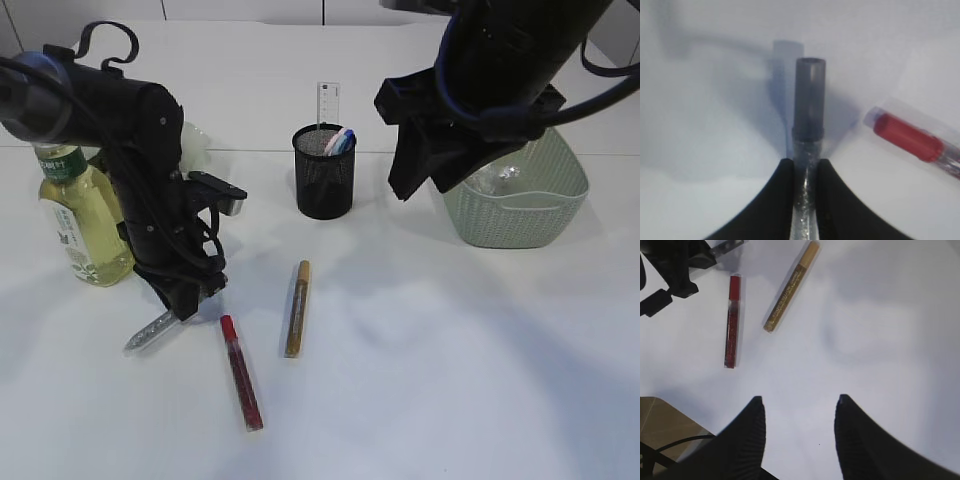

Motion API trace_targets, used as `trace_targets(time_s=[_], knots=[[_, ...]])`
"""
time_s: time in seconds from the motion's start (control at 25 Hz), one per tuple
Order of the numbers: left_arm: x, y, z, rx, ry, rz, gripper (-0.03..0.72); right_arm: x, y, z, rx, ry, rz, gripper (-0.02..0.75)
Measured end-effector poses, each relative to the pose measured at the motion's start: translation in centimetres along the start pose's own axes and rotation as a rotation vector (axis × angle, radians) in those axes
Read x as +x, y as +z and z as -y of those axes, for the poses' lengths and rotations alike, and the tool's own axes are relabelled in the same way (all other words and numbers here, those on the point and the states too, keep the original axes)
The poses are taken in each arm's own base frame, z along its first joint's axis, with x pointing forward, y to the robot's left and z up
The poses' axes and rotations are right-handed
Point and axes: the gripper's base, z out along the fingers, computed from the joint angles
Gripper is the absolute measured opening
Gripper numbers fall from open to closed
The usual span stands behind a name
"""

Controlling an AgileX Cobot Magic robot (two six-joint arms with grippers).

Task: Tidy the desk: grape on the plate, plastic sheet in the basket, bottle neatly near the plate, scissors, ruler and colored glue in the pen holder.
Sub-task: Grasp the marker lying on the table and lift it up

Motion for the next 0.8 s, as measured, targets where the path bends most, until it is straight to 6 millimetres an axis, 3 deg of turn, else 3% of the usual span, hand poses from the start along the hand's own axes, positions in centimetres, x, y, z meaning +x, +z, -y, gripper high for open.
trace_targets(time_s=[0.44,0.8], knots=[[0.1,-4.3,2.1,0.068,-0.129,0.081,0.091,0.0,0.0,0.0,0.005,-0.049,0.000,0.364],[1.2,-6.2,4.0,0.100,-0.185,0.097,0.091,0.1,0.1,0.4,0.044,-0.073,-0.010,0.364]])
